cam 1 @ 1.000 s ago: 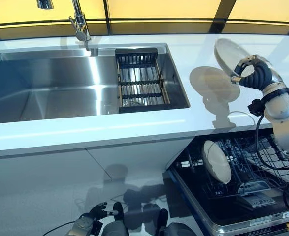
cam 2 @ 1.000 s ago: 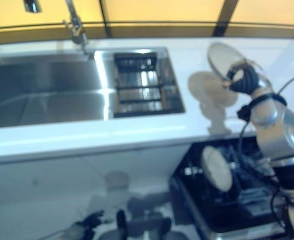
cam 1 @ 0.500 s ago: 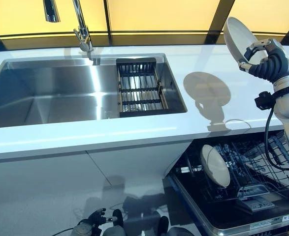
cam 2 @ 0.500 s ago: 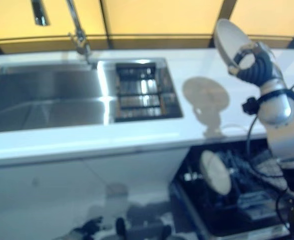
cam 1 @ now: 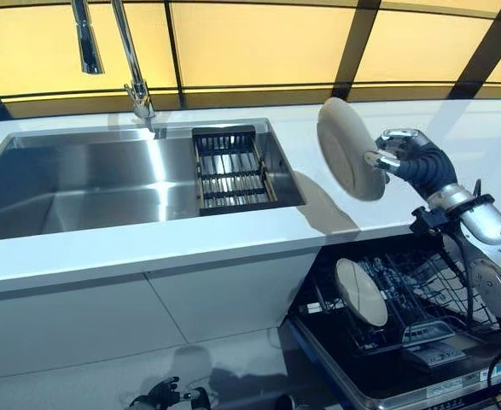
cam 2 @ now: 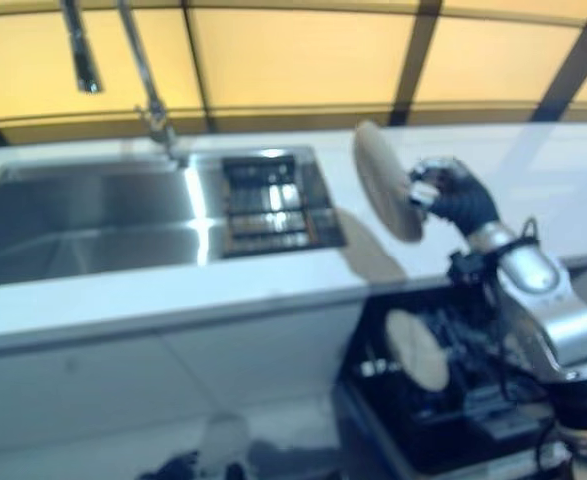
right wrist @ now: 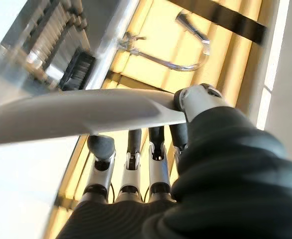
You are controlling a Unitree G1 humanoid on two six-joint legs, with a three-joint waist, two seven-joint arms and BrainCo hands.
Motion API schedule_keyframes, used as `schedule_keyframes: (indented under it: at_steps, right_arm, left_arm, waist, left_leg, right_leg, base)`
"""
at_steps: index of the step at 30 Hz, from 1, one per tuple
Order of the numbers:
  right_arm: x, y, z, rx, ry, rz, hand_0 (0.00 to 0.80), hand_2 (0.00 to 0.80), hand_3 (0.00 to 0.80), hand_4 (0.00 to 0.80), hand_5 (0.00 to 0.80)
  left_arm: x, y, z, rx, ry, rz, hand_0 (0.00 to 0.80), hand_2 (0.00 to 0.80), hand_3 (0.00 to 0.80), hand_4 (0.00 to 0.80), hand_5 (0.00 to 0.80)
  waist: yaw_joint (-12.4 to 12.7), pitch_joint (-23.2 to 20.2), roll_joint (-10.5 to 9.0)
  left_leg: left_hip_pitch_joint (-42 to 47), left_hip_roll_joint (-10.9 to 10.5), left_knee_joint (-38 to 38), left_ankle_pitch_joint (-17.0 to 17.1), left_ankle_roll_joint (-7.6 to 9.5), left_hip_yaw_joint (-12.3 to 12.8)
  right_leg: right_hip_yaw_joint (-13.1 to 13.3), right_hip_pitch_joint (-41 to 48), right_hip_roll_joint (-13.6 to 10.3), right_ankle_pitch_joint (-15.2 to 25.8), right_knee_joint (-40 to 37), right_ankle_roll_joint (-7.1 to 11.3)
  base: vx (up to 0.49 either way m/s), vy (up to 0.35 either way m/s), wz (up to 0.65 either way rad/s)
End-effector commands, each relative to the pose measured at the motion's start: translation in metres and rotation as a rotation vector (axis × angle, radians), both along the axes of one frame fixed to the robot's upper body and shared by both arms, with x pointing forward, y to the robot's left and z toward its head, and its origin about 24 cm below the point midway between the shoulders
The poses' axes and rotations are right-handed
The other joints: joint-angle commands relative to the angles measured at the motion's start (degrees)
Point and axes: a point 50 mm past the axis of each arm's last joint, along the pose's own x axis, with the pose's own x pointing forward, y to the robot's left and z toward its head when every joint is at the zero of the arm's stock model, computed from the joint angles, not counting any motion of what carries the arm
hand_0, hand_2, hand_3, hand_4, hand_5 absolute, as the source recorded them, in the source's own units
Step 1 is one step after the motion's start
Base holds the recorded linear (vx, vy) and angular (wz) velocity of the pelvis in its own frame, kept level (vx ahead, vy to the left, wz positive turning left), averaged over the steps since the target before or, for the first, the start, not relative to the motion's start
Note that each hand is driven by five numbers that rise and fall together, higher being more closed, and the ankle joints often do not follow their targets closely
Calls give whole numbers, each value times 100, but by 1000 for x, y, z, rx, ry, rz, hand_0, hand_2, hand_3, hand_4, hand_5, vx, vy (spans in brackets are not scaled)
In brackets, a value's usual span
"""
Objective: Take plates into dishwasher
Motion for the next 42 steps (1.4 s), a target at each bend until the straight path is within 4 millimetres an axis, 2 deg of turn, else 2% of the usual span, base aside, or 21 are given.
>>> schedule_keyframes:
  at_steps: [1, 8, 17, 23, 35, 42]
  right_arm:
    - [-6, -8, 34, 213, -179, 66, 800, 800, 800, 800, 800]
    - [-9, -21, 23, 279, -136, 48, 800, 800, 800, 800, 800]
    - [-14, -45, 12, 186, -64, -54, 800, 800, 800, 800, 800]
    - [-21, -73, -9, 147, 36, -162, 800, 800, 800, 800, 800]
    - [-30, -108, -37, 164, 167, -304, 800, 800, 800, 800, 800]
    - [-32, -116, -51, 181, 209, -352, 800, 800, 800, 800, 800]
  left_arm:
    - [16, 25, 10, 52, -55, 15, 0, 0, 0, 0, 0]
    - [14, 27, 10, 53, -56, 42, 0, 0, 0, 0, 0]
    - [9, 29, 9, 50, -59, 74, 0, 0, 0, 0, 0]
    - [6, 36, 11, 57, -64, 103, 0, 0, 0, 0, 0]
    - [10, 40, 14, 57, -89, 111, 0, 0, 0, 0, 0]
    - [15, 41, 16, 56, -101, 96, 0, 0, 0, 0, 0]
  waist:
    - [-3, -41, -318]
    - [-148, -123, -264]
    - [-308, -134, -238]
    - [-449, -70, -213]
    - [-561, 66, -195]
    - [-599, 196, -136]
  left_leg:
    - [578, -306, 25, -1290, 206, 655]
    - [583, -267, 25, -1253, 163, 770]
    - [584, -224, 25, -1215, 131, 887]
    - [595, -184, 25, -1222, 98, 931]
    - [566, -142, 25, -1204, 102, 992]
    - [526, -138, 25, -1194, 92, 979]
  right_leg:
    - [129, 132, 220, -729, -14, -10]
    - [207, 82, 248, -717, -14, -28]
    - [287, 34, 279, -705, -14, -51]
    - [361, 10, 299, -695, -14, -21]
    - [436, -54, 330, -691, -13, -57]
    - [453, -110, 312, -678, -11, -57]
  base:
    - [-45, -47, -1]
    - [-47, -44, -6]
    - [-40, -30, -11]
    - [-35, -21, -4]
    - [-17, -39, -7]
    - [3, -29, 0]
